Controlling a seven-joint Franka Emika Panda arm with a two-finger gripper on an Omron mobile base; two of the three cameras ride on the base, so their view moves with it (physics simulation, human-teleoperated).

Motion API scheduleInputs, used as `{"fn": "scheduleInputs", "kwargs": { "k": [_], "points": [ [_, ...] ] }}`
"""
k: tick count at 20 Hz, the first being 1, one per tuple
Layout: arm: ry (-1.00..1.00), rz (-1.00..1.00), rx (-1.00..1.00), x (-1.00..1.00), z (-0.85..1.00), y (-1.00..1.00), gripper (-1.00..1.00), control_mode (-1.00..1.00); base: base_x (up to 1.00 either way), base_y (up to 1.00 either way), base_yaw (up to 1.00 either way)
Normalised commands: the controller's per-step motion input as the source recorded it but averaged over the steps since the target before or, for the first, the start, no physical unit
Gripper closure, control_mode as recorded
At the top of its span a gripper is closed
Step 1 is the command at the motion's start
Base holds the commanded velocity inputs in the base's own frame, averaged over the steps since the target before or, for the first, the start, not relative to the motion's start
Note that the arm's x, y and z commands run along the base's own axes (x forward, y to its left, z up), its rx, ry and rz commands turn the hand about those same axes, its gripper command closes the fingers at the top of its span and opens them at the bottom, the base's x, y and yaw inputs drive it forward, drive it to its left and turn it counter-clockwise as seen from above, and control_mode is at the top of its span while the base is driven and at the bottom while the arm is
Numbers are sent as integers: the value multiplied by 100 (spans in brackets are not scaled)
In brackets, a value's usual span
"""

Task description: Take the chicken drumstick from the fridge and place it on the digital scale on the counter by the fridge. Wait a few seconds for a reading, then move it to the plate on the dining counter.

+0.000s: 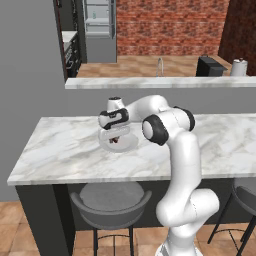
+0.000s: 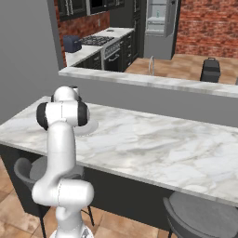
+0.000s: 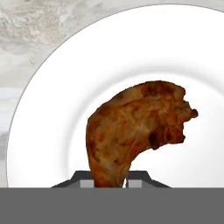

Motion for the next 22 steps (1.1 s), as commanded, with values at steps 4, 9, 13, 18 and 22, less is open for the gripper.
{"fn": "scheduleInputs", "kwargs": {
  "k": [4, 9, 13, 18, 22],
  "points": [
    [0, 0, 0, 4, 0, 0, -100, -100, 0, 0, 0],
    [0, 0, 0, 5, 0, 0, -100, -100, 0, 0, 0],
    [0, 1, 0, 4, -3, 0, -100, -100, 0, 0, 0],
    [-3, 4, 0, -15, 13, -2, -100, -100, 0, 0, 0],
    [-4, 3, 1, -85, 61, -8, -100, -100, 0, 0, 0]
  ]
}}
